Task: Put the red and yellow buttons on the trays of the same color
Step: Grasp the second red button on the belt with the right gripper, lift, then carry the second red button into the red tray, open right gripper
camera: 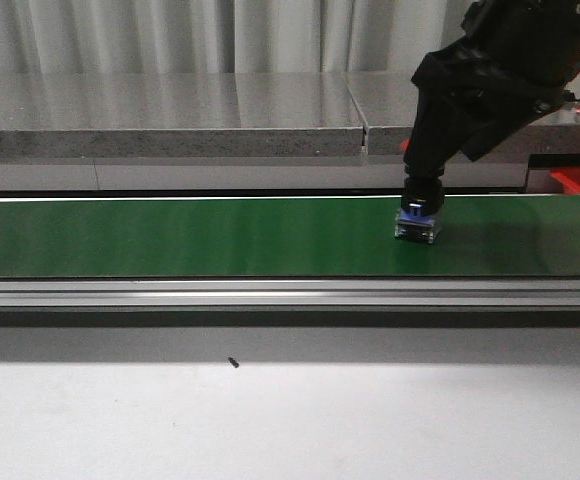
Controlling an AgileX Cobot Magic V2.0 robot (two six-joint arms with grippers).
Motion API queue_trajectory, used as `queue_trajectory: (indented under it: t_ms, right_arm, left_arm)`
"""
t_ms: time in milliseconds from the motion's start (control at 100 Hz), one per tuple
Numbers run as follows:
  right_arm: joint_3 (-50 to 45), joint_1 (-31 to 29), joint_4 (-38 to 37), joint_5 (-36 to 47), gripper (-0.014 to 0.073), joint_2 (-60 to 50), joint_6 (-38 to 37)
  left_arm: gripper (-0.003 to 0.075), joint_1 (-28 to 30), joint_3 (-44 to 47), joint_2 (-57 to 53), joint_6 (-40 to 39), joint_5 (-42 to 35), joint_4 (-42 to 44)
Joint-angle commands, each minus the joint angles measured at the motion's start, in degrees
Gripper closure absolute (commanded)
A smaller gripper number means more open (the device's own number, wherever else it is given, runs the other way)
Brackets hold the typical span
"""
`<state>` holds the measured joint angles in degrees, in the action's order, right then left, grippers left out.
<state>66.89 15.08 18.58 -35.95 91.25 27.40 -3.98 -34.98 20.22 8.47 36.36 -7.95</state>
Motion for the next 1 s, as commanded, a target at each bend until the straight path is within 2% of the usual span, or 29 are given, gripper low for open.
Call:
queue_trajectory:
  t_ms: [0, 150, 370, 440, 740, 860, 990]
  right_arm:
    - [1.75, -0.03, 0.64, 2.85, 0.0096, -1.17, 0.70]
    - [1.75, -0.03, 0.52, 3.32, 0.0139, 0.69, 0.70]
    - [1.75, -0.08, 0.48, 2.68, 0.0328, 2.19, 0.64]
    - [1.80, -0.08, 0.48, 2.36, 0.0358, 2.05, 0.58]
    - [8.45, -2.88, 0.48, -5.67, 0.0359, 0.51, -0.43]
    - [13.29, -7.42, 0.48, -8.99, 0.0359, -0.31, -0.43]
    - [17.25, -15.22, 0.48, -10.83, 0.0359, -0.31, -0.43]
  left_arm:
    - [0.0741, -0.41, -1.40, 0.39, -0.02, -4.14, -0.63]
    - [0.0741, -0.41, -1.40, 0.39, -0.02, -4.14, -0.63]
    - [0.0741, -0.41, -1.40, 0.39, -0.02, -4.14, -0.63]
    - [0.0741, -0.41, -1.40, 0.39, -0.02, -4.14, -0.63]
    - [0.0741, -0.41, -1.40, 0.39, -0.02, -4.14, -0.63]
    - [0.0741, -0.41, -1.40, 0.39, -0.02, -4.14, -0.63]
    - [0.0741, -0.41, -1.40, 0.39, -0.02, -4.14, -0.63]
